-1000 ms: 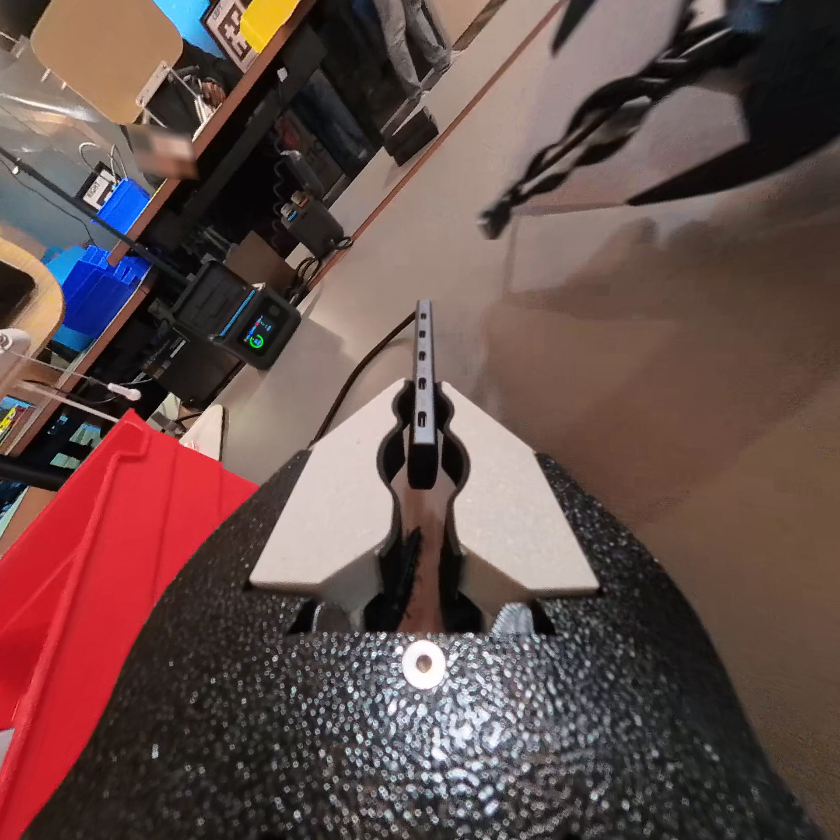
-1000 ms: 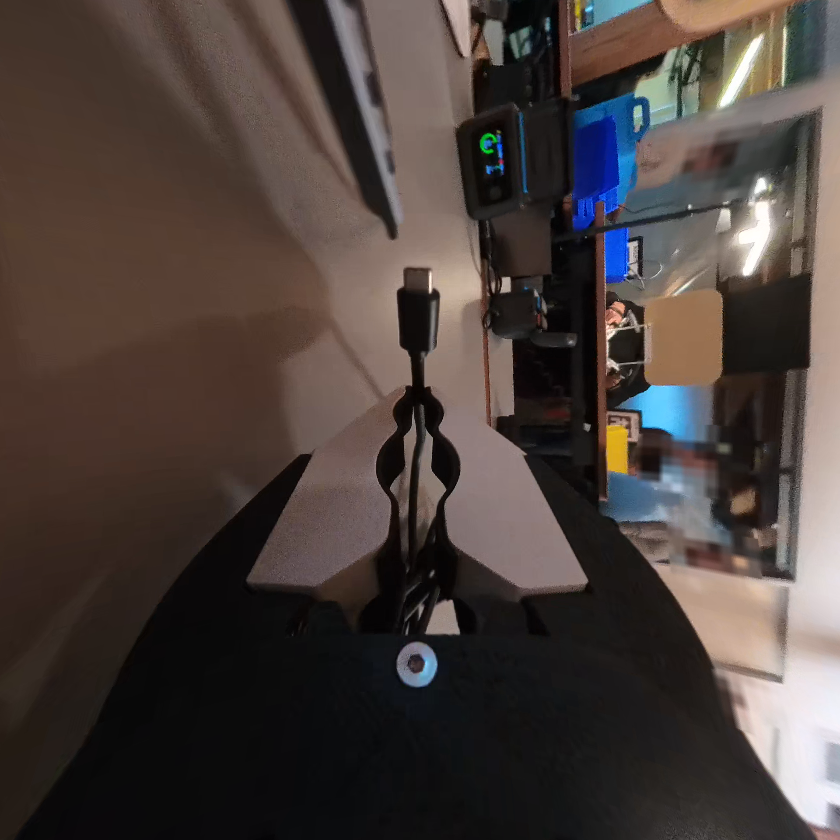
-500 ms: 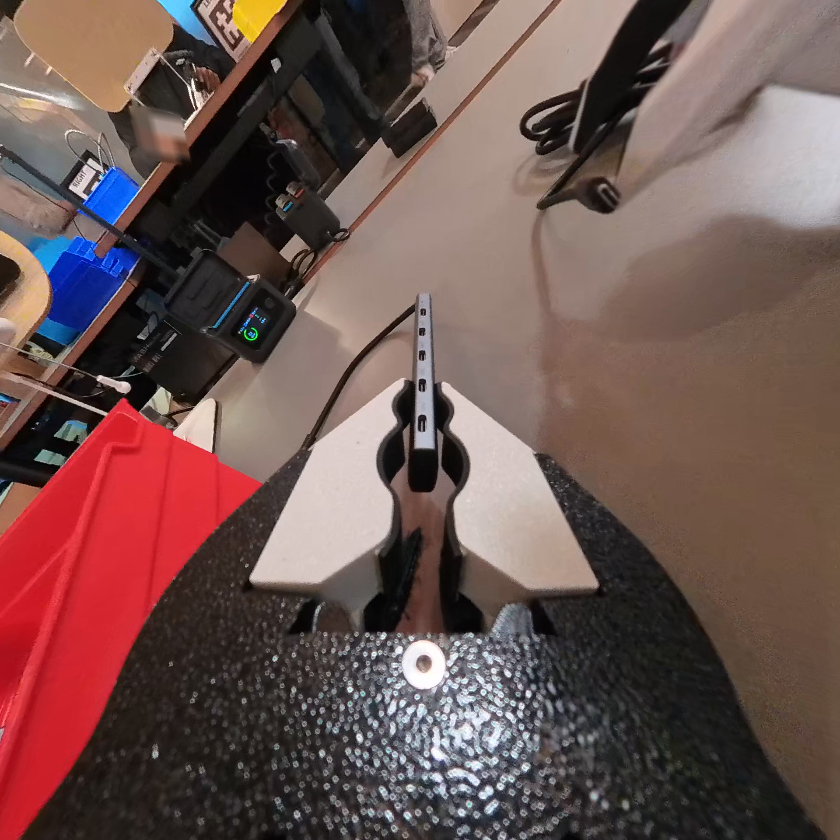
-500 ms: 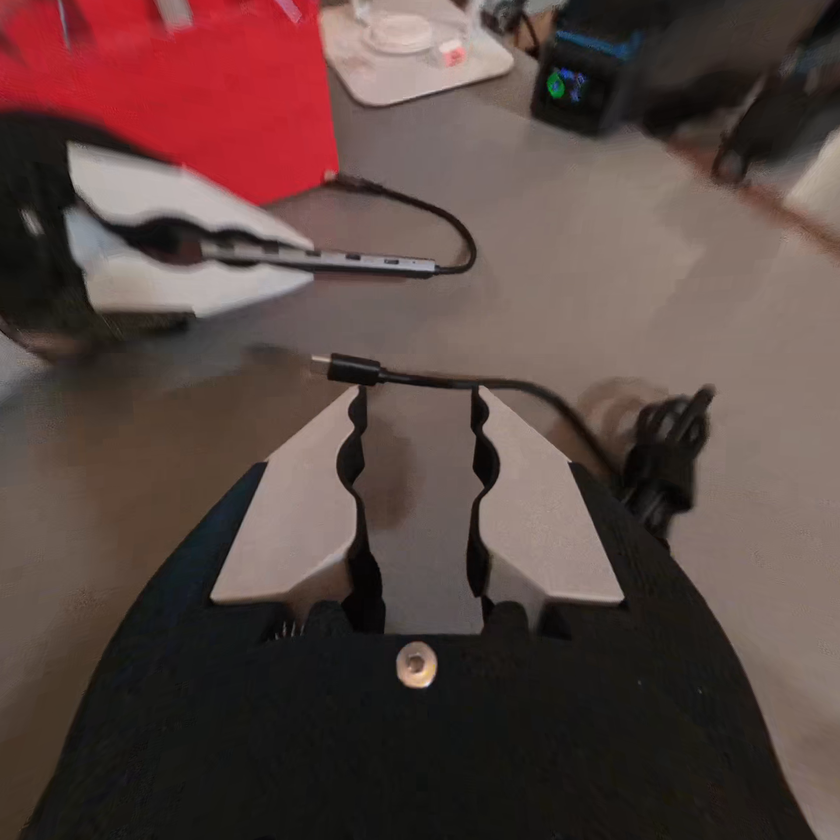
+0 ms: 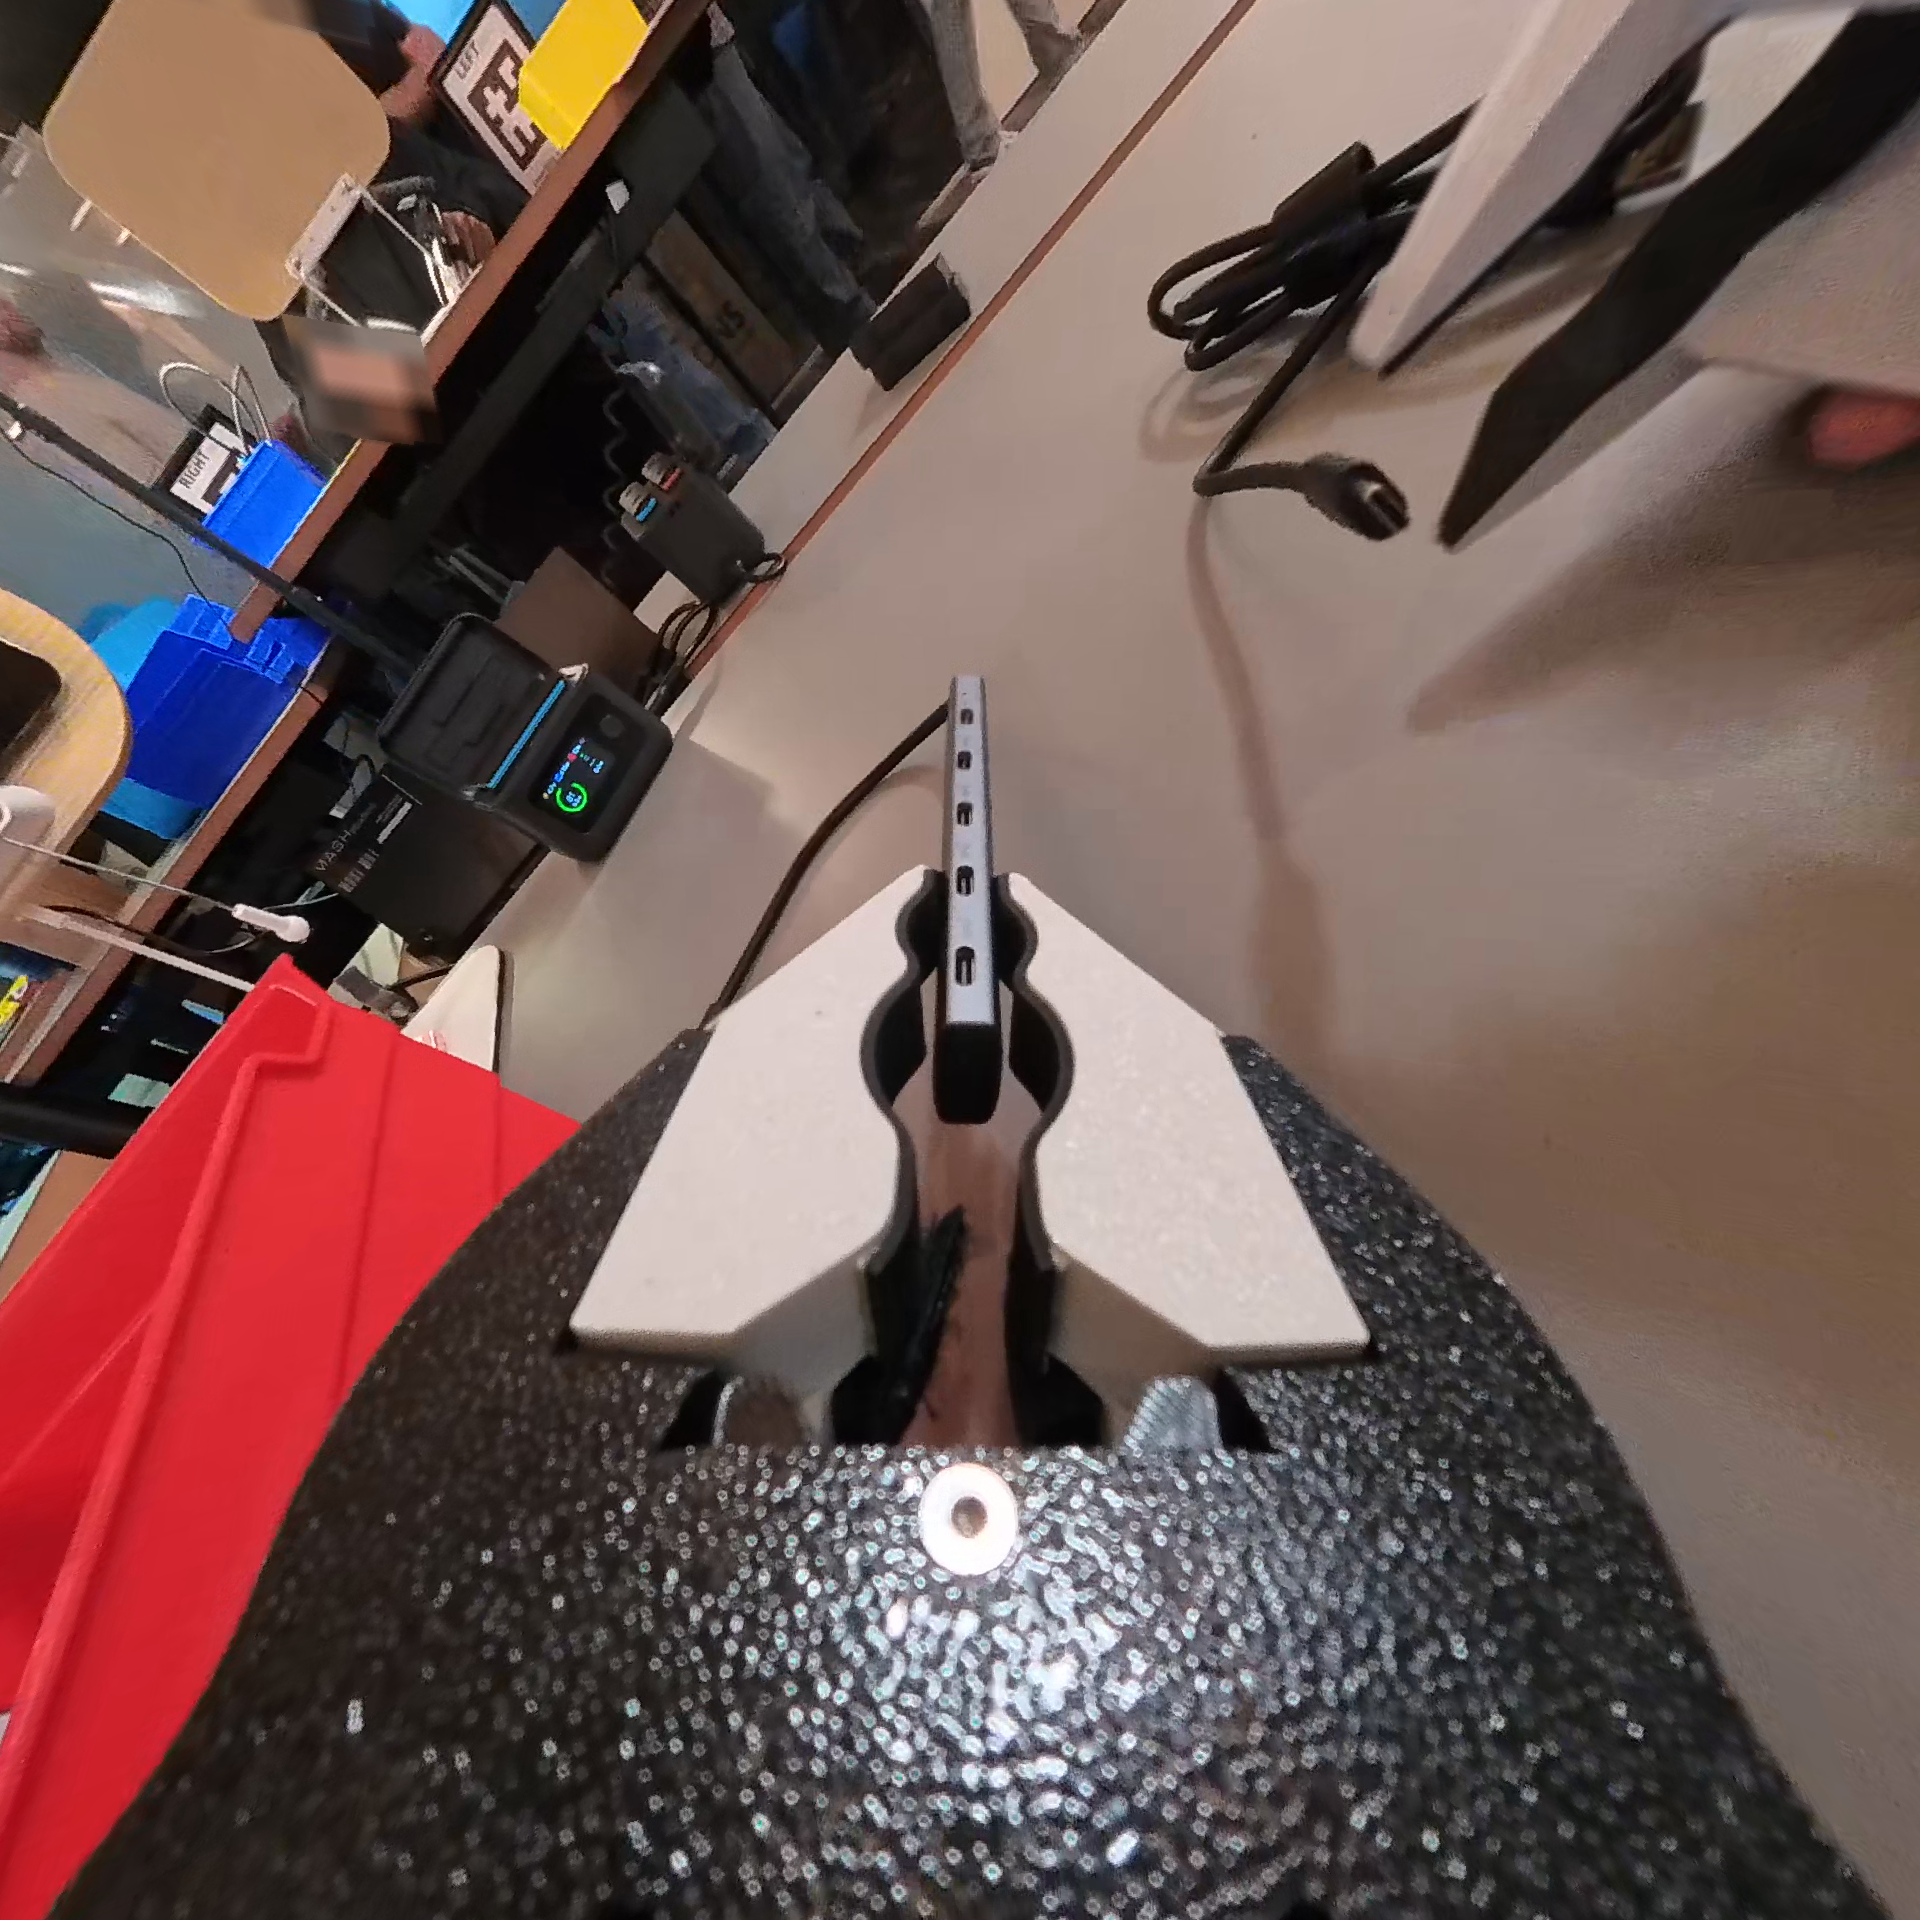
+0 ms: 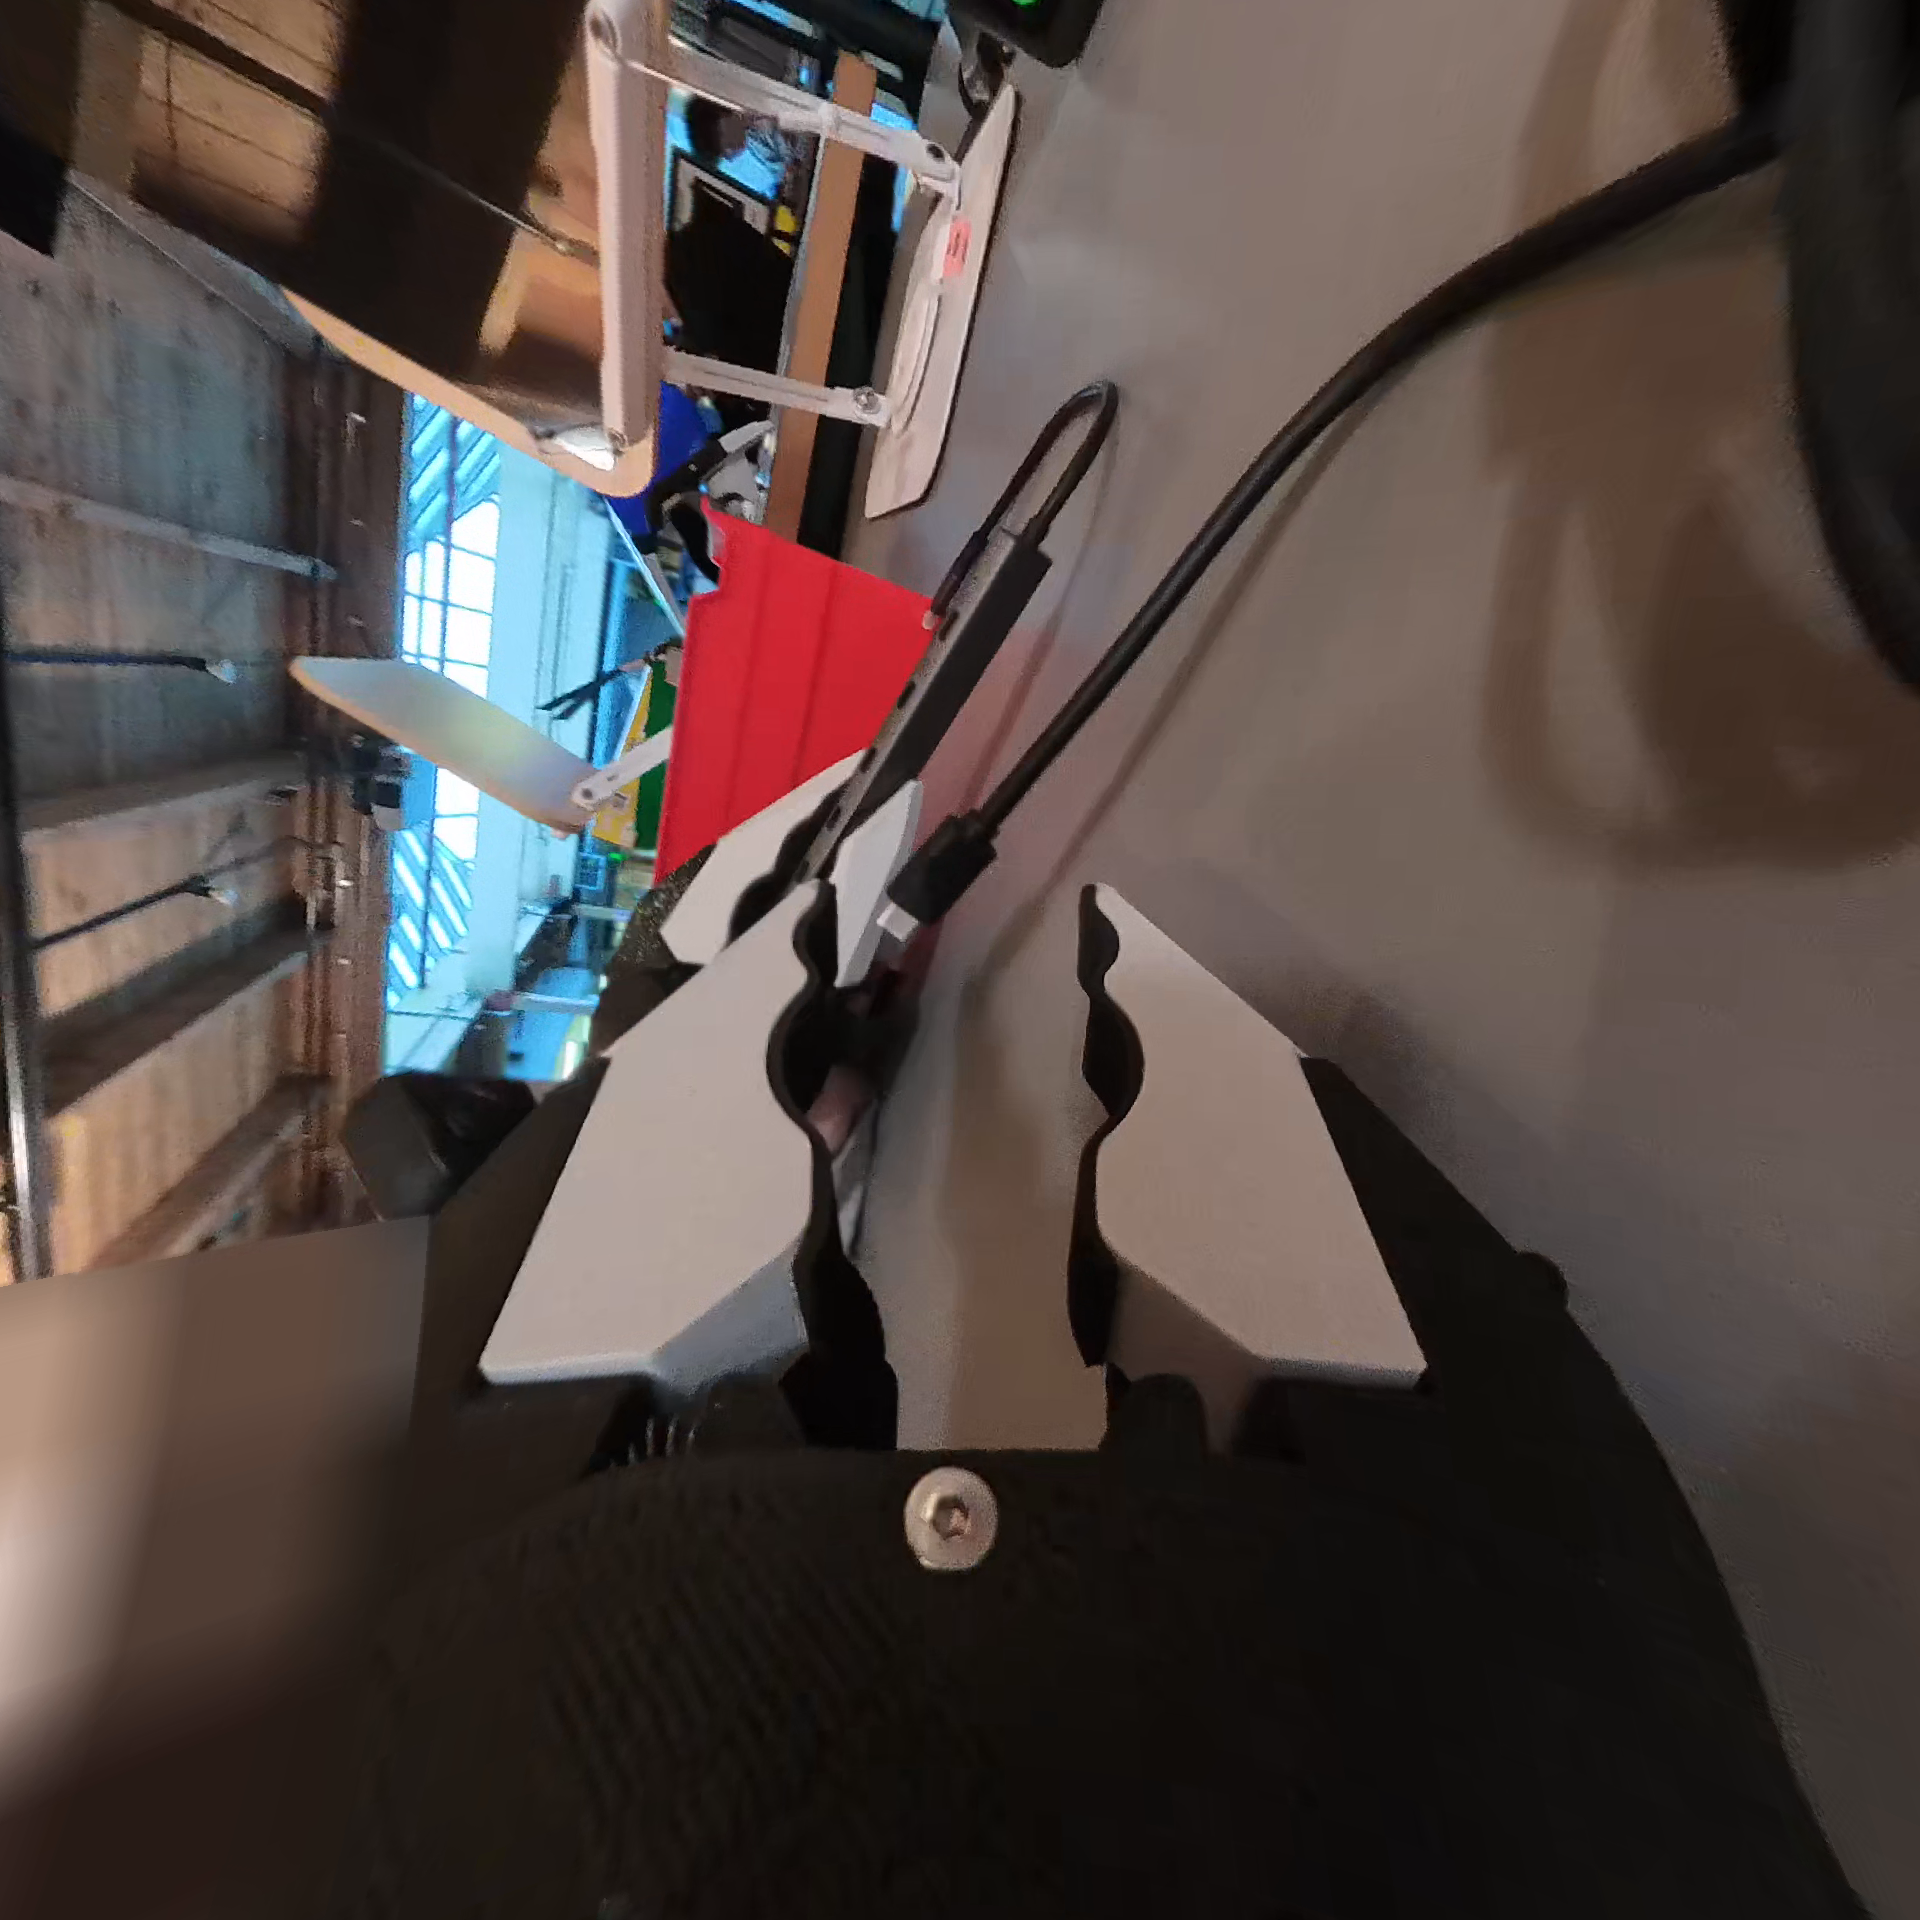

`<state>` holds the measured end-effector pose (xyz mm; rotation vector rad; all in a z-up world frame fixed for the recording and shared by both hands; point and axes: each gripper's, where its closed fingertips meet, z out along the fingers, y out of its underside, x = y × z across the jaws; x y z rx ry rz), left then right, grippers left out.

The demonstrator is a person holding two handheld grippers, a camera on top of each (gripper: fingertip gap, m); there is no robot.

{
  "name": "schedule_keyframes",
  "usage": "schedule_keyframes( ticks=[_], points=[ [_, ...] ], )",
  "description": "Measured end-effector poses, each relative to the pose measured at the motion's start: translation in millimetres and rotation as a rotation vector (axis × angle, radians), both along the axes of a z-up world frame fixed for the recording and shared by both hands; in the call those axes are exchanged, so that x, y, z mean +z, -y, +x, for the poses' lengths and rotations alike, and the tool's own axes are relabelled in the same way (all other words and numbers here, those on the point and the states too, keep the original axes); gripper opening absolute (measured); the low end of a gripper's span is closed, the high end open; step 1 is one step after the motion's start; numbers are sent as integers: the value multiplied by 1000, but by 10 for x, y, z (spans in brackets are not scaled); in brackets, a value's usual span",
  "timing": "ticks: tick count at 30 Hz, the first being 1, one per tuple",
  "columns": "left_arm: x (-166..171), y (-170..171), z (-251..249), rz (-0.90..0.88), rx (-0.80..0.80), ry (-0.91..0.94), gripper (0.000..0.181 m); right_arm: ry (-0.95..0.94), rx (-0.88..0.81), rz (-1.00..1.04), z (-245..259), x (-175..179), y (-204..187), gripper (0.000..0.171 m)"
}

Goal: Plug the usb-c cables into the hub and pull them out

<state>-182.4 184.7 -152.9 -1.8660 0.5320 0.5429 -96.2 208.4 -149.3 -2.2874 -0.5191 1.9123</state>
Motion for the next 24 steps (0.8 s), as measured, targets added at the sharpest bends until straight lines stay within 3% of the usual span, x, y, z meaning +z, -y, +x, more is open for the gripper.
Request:
schedule_keyframes(
  ticks=[4,8,12,17,24],
  points=[
    [7,6,29,3,-12,-12,7,-12,-32,-31,-156,4,-27,41],
    [12,17,29,5,-13,-12,7,1,-50,-14,-230,-30,-32,20],
    [38,20,55,9,-26,9,8,-58,-52,40,-232,27,-41,13],
    [87,9,266,-24,-101,197,8,-225,-79,295,-214,405,-112,13],
    [82,-25,373,-76,-98,459,8,-179,-253,757,-285,575,-225,12]
  ],
)
